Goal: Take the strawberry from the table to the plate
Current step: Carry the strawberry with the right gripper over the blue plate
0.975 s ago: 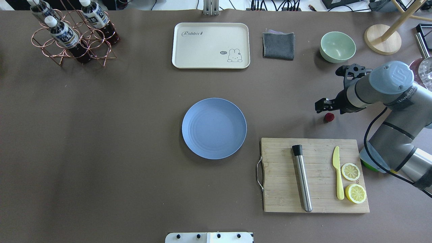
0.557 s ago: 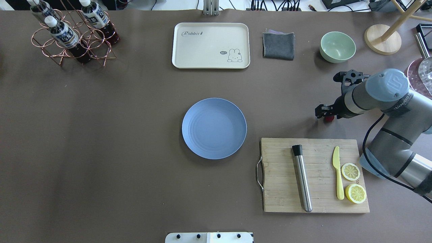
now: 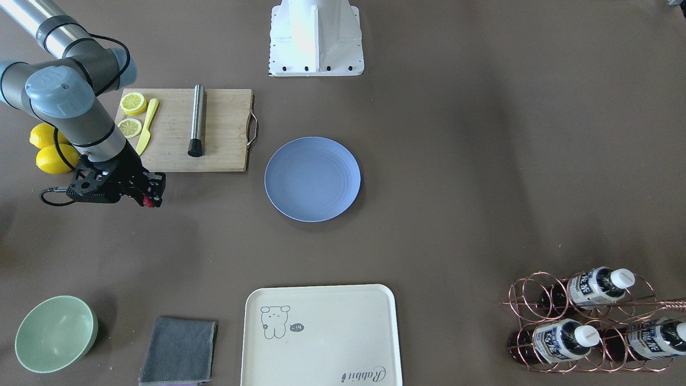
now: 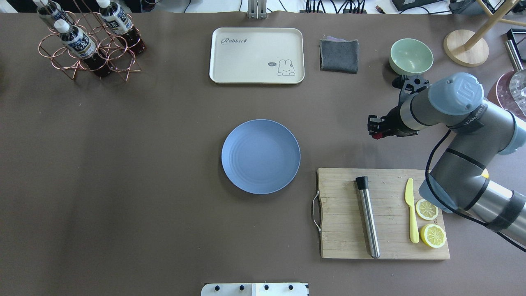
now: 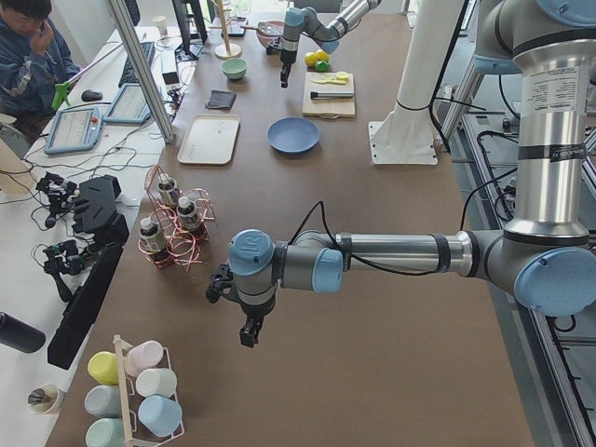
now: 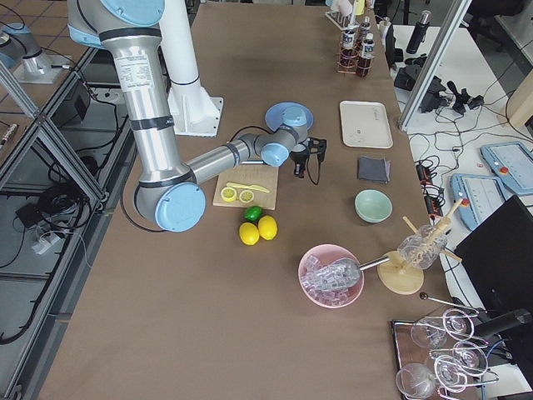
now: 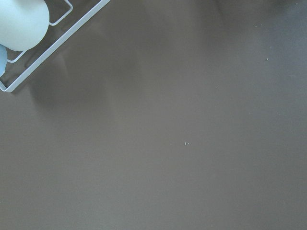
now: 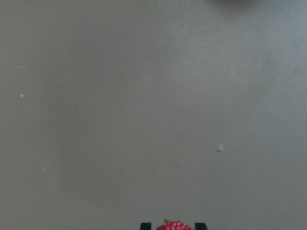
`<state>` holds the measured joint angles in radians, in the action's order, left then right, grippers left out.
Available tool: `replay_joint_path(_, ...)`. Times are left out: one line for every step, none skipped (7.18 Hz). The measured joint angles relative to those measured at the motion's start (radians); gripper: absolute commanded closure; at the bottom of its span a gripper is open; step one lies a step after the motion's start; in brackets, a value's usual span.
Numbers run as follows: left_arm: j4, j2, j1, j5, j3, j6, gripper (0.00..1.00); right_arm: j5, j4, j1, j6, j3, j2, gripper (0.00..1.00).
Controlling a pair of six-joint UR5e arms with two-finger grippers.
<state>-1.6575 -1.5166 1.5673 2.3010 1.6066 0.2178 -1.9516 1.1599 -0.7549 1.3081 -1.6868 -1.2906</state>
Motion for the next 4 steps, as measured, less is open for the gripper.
replay_joint_path(0.0,0.003,0.0,0.0,0.001,0.0,0.01,0.008,0.066,0.024,0.111,0.0,0.078,1.0)
replay_joint_path(0.001,0.003,0.0,0.001,0.001,0.0,0.01,0.033,0.142,0.062,0.188,0.002,0.157,1.0)
replay_joint_path(0.001,0.004,0.0,0.001,0.002,0.0,0.01,0.066,0.215,0.108,0.23,0.003,0.232,1.0)
replay_joint_path(0.001,0.004,0.0,0.001,0.002,0.0,0.01,0.091,0.259,0.149,0.271,0.01,0.295,1.0)
